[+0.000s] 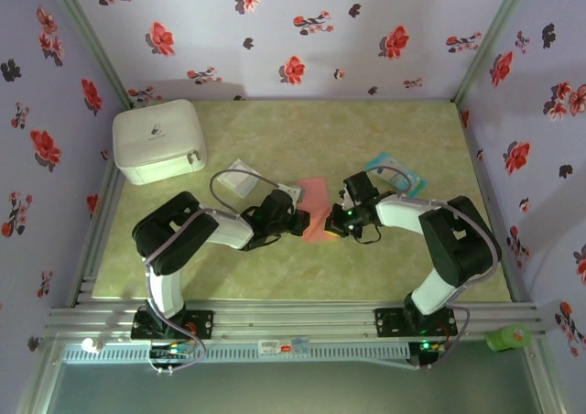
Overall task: Fold a paper plane with a square sheet of paper (pick it up from the middle)
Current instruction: Fold the triangle a second time at the center of the table.
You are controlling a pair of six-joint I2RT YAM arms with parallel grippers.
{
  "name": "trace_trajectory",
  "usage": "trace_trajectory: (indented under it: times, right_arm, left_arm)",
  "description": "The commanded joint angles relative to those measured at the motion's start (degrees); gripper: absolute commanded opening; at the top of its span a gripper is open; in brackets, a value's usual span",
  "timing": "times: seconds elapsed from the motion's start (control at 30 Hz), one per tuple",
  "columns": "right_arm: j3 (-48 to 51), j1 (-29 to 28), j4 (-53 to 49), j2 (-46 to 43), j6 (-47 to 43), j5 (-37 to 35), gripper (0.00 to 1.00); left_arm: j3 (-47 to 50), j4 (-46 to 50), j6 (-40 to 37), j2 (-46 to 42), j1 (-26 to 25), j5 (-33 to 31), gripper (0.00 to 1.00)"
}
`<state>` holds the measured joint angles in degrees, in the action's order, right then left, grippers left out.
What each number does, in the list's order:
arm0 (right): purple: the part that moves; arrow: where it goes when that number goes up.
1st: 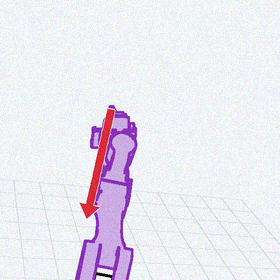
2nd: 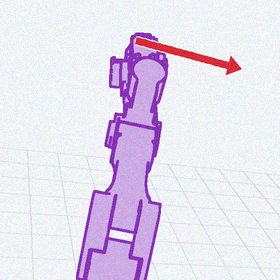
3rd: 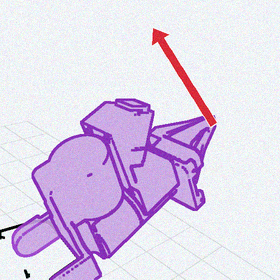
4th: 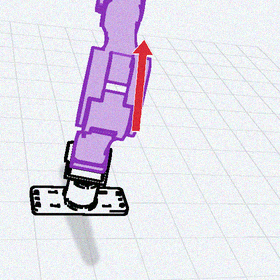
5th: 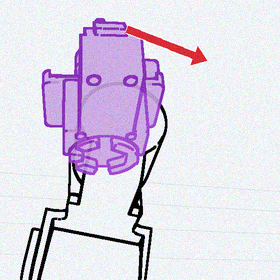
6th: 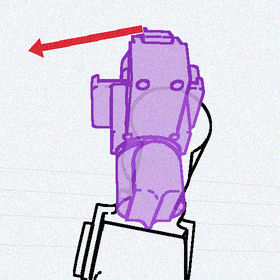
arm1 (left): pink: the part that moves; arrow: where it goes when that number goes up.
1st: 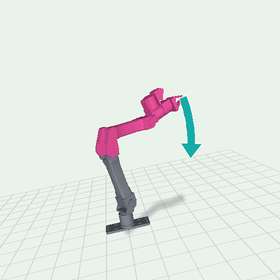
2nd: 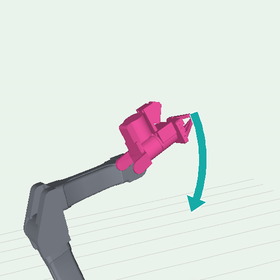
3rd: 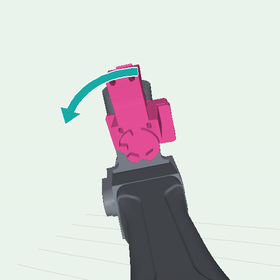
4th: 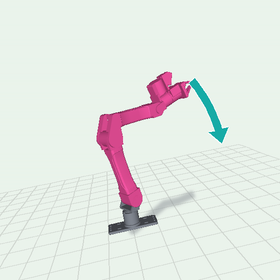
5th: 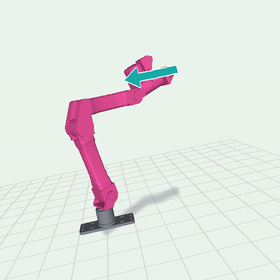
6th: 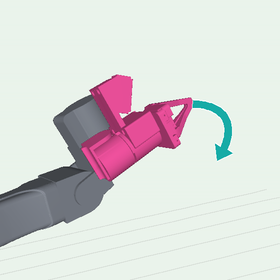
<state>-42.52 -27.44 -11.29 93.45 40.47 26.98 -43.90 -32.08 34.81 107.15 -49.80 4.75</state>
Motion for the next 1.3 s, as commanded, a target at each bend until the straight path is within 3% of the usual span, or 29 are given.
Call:
trace_trajectory:
  times: [0.0,0.67,1.27]
  right_arm:
    - [0.8,-0.2,-6.8,0.9,-2.6,-5.6,0.0]
    - [0.6,-0.2,-7.1,0.1,-3.1,-4.5,0.0]
    - [0.6,-0.2,-6.5,0.1,-2.9,-3.7,0.0]
  left_arm:
    - [0.5,-0.5,0.3,-3.6,0.6,-0.5,0.01]
    - [-0.3,2.5,-0.6,-2.6,2.2,-1.5,0.01]
    - [-3.2,4.0,-1.4,0.5,3.5,4.7,0.02]
